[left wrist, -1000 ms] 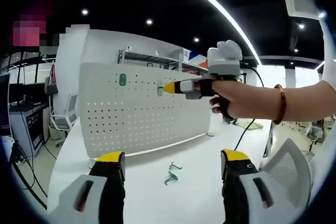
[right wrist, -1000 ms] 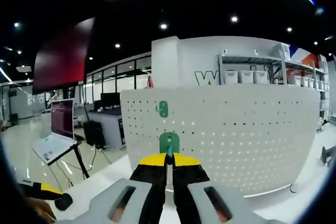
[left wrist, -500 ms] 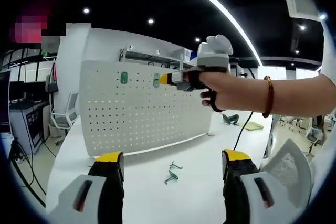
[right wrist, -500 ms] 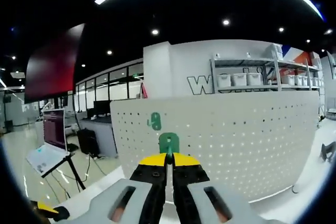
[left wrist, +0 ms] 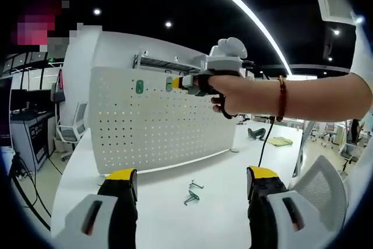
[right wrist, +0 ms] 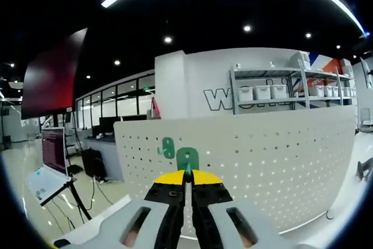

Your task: Insert the hook assembly into the mounting plate slot until the hook locks in place.

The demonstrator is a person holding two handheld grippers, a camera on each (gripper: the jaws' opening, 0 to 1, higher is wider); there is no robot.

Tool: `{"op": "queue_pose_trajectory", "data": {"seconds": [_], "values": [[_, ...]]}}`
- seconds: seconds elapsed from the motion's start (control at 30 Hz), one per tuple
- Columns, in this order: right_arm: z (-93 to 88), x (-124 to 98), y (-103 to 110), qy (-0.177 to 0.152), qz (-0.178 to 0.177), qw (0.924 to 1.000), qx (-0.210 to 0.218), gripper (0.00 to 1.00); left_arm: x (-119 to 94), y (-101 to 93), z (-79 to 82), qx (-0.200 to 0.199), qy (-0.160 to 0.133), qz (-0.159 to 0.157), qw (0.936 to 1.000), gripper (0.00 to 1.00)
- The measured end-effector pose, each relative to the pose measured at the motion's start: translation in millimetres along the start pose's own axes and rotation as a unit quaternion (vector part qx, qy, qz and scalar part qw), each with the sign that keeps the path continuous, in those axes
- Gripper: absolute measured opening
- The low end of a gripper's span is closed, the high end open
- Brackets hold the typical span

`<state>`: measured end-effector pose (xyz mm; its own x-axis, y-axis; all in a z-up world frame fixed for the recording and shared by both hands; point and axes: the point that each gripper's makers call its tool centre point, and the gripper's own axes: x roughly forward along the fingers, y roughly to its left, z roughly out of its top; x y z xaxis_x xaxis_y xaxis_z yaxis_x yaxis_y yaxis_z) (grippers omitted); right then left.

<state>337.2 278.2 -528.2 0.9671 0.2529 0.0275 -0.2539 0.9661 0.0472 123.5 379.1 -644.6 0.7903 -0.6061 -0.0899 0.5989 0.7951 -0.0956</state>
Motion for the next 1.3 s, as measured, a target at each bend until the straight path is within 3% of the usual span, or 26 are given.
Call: {"op": "queue_pose_trajectory", "data": {"seconds": [0.4,1.3], "values": [[9.1,23,-3,-0.017,-0.015,0.9995,0.021,0.01,1,6.1,1.3,0.003,0.002,-0.007,1.0,0.78],[5.4,65,-8,-0.001,-0.031,0.9995,0.008,0.01,3,19.2,-3.6,0.001,0.007,-0.009,0.9999,0.76]]}}
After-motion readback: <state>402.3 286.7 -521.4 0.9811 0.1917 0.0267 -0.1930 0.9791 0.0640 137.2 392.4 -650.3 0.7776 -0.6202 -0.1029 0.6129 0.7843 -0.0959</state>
